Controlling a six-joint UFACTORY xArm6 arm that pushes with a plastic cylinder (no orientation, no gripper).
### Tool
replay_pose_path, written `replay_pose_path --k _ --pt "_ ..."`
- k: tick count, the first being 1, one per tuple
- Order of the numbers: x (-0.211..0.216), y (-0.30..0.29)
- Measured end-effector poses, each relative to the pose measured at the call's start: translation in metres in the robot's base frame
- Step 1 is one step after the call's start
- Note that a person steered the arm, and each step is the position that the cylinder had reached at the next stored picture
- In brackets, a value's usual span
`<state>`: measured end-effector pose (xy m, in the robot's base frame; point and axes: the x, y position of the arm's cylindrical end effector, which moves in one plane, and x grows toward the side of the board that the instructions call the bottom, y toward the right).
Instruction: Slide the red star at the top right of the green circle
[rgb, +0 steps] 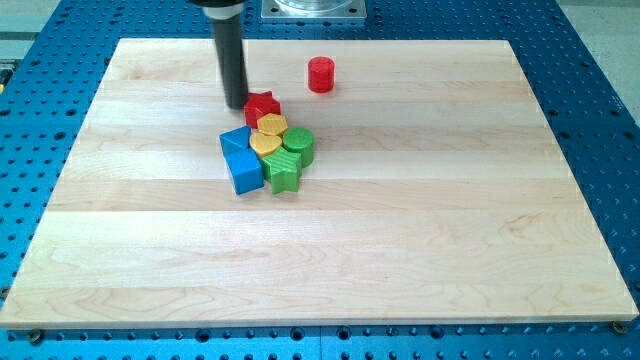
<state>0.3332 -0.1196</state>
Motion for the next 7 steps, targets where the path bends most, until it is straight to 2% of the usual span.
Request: replay_pose_path --k 1,2,5,6,7 --pt "0.005 -0.006" --pt "0.005 0.011" --pt "0.006 0.133" --pt "0.009 0.149" --pt "0.013 0.136"
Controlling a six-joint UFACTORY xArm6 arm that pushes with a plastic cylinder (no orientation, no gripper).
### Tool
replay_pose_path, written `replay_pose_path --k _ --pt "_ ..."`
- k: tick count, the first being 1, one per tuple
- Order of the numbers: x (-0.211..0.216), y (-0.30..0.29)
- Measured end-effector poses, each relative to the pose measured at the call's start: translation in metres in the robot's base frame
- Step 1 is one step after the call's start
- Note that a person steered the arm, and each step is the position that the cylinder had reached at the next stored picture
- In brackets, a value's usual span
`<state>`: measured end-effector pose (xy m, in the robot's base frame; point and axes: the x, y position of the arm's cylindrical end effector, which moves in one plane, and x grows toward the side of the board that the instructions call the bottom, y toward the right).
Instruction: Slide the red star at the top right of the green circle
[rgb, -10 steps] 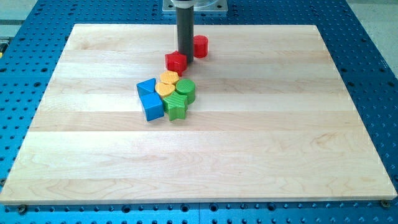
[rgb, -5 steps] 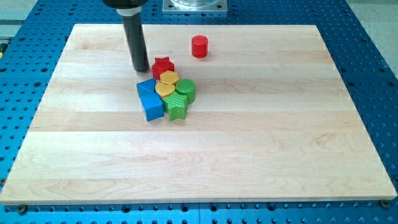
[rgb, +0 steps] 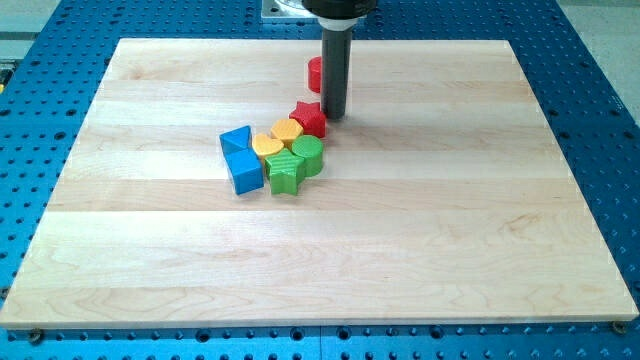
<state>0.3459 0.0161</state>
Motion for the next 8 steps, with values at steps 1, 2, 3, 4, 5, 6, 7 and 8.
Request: replay_pose_path --k 1,2,3,4,5,6,7,8 --pt "-0.007 -0.015" --pt "0.007 -0.054" --pt "0.024 -0.058" --pt "0.039 -0.050" --pt "0.063 -0.040" --pt "0.088 -0.029" --pt "0.094 -0.029" --pt "0.097 0.008"
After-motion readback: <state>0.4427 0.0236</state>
